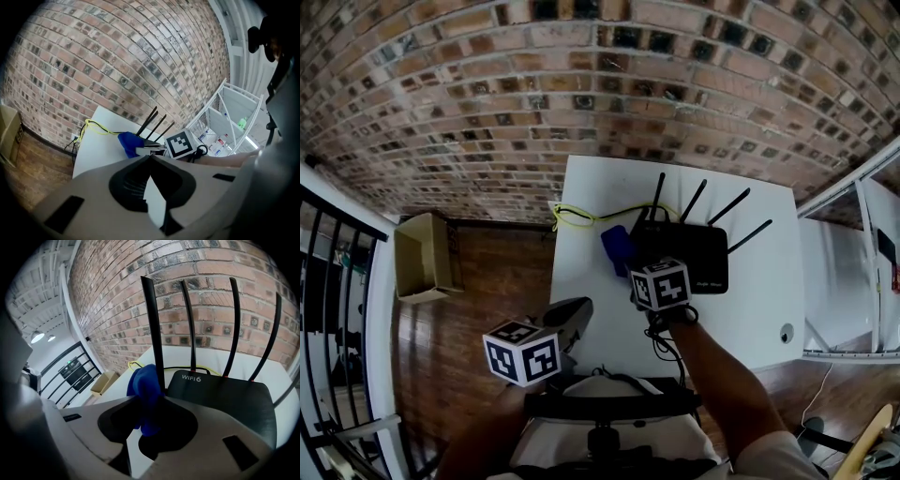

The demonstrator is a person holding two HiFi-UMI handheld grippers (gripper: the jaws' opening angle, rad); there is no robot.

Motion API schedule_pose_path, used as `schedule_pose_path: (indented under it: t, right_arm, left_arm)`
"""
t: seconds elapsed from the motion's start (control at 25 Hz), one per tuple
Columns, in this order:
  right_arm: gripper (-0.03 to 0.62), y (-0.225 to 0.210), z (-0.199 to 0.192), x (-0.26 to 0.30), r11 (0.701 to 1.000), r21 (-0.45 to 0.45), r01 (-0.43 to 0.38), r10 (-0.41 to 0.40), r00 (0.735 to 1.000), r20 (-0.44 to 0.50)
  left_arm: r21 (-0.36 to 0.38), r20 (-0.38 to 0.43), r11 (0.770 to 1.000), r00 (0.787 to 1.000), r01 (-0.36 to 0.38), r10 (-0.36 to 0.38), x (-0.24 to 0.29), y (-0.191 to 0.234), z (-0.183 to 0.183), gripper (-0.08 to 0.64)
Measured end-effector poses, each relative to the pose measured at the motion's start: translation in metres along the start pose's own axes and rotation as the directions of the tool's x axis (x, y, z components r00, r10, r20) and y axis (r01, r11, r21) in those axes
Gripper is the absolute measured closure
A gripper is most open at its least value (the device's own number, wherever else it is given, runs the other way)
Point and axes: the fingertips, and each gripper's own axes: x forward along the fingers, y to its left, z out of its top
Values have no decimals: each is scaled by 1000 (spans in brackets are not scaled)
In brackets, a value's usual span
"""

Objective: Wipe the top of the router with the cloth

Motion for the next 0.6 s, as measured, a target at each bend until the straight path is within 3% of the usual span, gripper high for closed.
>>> schedule_pose_path:
  t: [0.32, 0.6]
  right_arm:
    - [471, -1, -3, 4, 999, 34, 7, -5, 998, -63]
    - [472, 16, 28, -27, 998, 65, -19, 9, 988, 152]
  left_arm:
    - [21, -4, 1000, 1000, 16, -16, -4, 4, 5, 531]
    - [7, -21, 999, 999, 45, -45, 2, 11, 1, 531]
